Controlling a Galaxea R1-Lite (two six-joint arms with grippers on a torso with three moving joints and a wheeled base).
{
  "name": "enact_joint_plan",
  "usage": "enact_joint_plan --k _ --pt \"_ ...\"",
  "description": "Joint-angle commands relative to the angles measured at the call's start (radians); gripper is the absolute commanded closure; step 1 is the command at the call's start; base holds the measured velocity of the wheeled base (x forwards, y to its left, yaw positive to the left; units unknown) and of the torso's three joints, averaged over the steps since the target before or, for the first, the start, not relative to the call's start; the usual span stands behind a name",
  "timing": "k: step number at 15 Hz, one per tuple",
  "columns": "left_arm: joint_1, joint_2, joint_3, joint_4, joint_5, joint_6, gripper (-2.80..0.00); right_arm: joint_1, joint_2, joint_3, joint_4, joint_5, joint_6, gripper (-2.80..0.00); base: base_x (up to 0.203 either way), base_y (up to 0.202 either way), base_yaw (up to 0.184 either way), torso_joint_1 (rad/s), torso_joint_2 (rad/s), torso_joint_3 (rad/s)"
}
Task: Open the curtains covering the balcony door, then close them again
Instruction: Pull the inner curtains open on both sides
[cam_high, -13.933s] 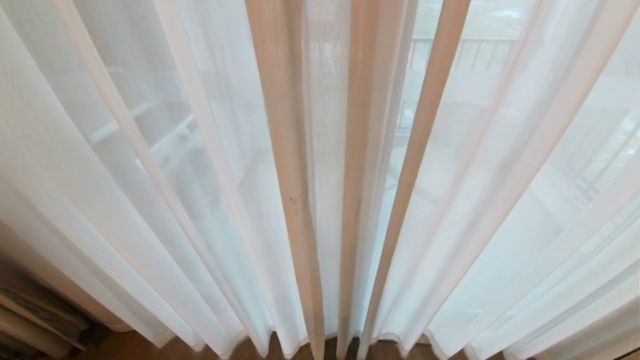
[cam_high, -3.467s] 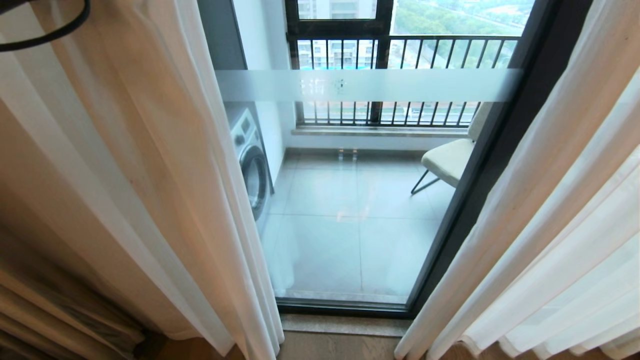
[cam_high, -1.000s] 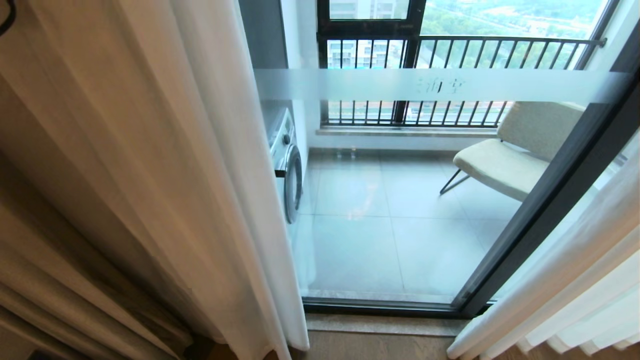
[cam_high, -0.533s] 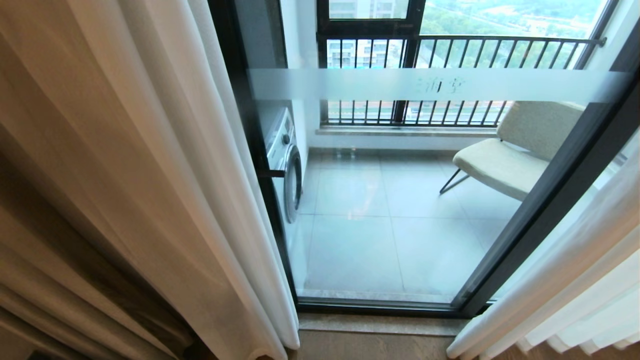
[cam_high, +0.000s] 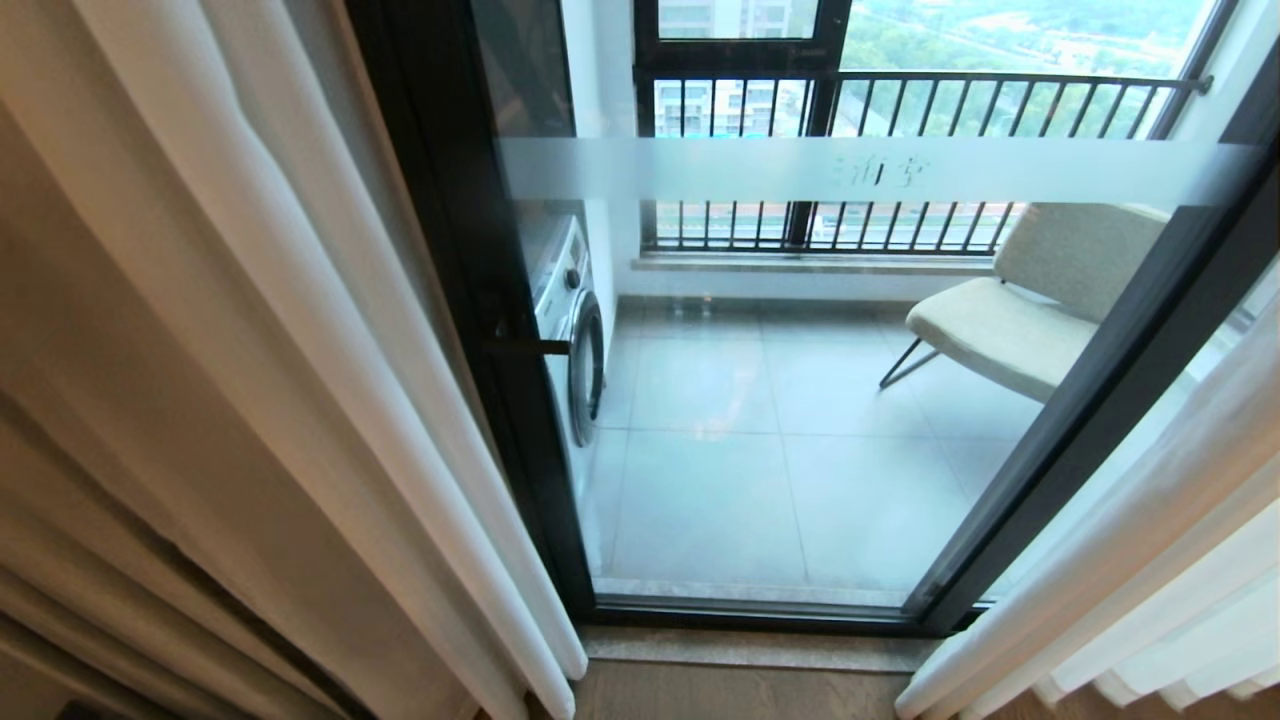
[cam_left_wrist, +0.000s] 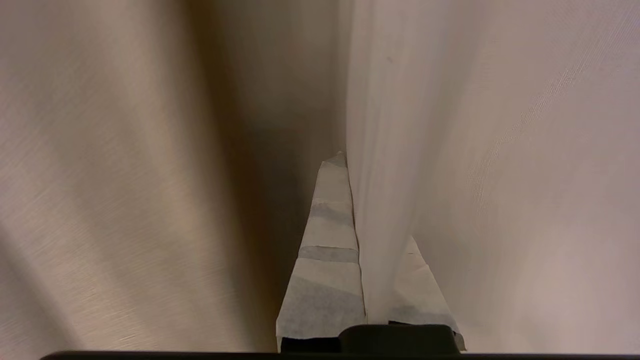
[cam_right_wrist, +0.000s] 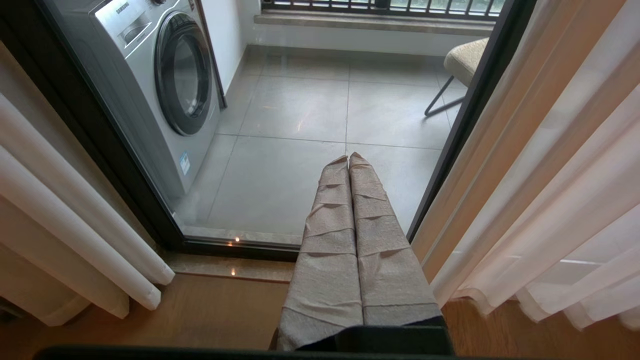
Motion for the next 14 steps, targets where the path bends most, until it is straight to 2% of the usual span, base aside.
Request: enact_joint_plan --k 1,4,8,10,14 --pt "0.046 0.073 -0.004 -0.037 -0.003 -0.012 0.0 0.0 0.0 0.0 0.001 0.001 -0.001 0.0 0.0 0.0 0.0 0.0 0.0 0.0" --pt "0.085 0.103 -0.004 -0.065 -0.003 -0.033 0.0 0.0 0.0 0.0 0.001 0.001 -0.001 0.0 0.0 0.0 0.0 0.0 0.0 0.0" --pt "0.076 0.079 -0.004 -0.065 -0.003 -0.035 0.0 0.0 0.0 0.0 0.0 0.001 -0.001 0.0 0.0 0.0 0.0 0.0 0.0 0.0" --pt "0.052 0.047 -0.004 -0.063 -0.004 -0.036 0.0 -0.001 0.0 0.0 -0.001 0.001 -0.001 0.0 0.0 0.0 0.0 0.0 0.0 0.0" --pt "-0.054 -0.04 -0.004 -0.062 -0.003 -0.047 0.0 0.0 0.0 0.0 -0.001 0.001 -0.001 0.0 0.0 0.0 0.0 0.0 0.0 0.0"
